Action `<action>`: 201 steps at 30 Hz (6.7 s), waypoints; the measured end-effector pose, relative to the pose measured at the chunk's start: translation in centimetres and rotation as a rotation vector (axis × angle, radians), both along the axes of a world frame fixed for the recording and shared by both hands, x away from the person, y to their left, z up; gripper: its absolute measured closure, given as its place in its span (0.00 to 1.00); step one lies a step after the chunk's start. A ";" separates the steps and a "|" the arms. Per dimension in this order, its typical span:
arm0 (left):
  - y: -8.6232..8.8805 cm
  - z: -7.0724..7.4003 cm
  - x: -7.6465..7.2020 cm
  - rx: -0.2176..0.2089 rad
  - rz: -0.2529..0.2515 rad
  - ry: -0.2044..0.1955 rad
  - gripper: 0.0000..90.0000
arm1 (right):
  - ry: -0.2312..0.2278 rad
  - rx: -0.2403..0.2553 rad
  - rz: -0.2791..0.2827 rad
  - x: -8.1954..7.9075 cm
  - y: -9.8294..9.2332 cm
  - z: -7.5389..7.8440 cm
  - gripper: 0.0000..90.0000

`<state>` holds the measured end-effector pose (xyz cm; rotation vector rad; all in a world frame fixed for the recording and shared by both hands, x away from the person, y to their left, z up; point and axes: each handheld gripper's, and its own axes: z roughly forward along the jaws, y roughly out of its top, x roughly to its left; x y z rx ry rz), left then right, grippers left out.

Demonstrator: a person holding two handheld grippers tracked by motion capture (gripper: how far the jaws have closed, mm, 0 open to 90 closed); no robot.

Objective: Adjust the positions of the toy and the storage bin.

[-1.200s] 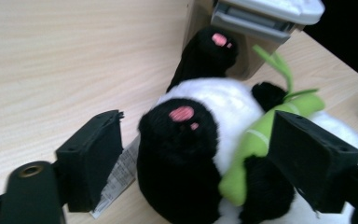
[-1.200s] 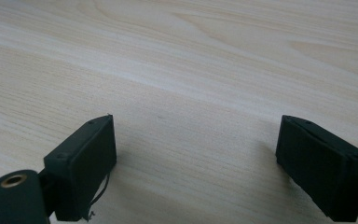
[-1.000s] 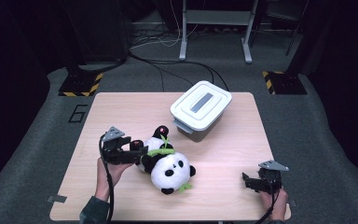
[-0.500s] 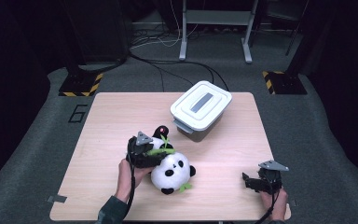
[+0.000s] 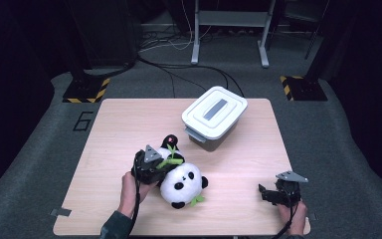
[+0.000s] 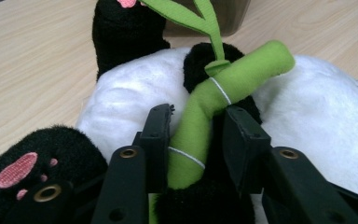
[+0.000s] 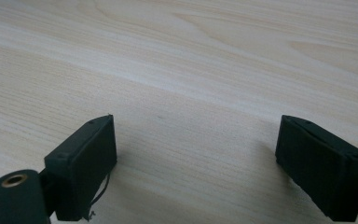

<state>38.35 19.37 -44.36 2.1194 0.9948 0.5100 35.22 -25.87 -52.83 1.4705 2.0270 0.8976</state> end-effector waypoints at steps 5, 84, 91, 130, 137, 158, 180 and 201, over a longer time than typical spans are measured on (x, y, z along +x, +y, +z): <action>0.3 0.0 -0.3 0.002 -0.012 -0.046 0.81 | 0.000 0.000 -0.002 0.0 0.0 0.0 0.13; 14.8 1.9 -3.7 -0.102 0.335 -0.051 0.06 | 0.001 0.002 -0.006 0.0 0.0 0.0 0.13; 15.7 -1.4 -5.8 -0.061 0.373 -0.028 0.00 | 0.000 0.001 -0.005 0.0 0.0 0.0 0.13; 15.8 -8.8 -4.6 -0.021 0.359 0.075 0.00 | 0.049 0.124 -0.017 0.3 1.6 2.5 0.05; 15.8 -8.8 -4.6 -0.024 0.353 0.074 0.00 | 0.025 0.114 0.051 1.3 4.3 5.7 0.06; 15.8 -8.8 -4.6 -0.022 0.352 0.074 0.00 | -0.043 0.074 0.216 9.3 13.8 12.9 0.09; 15.8 -8.8 -4.6 -0.020 0.368 0.075 0.00 | 0.007 0.028 0.132 16.4 18.6 13.6 0.20; 15.8 -8.8 -4.5 -0.023 0.371 0.074 0.00 | 0.039 -0.008 0.106 16.5 17.6 13.6 0.39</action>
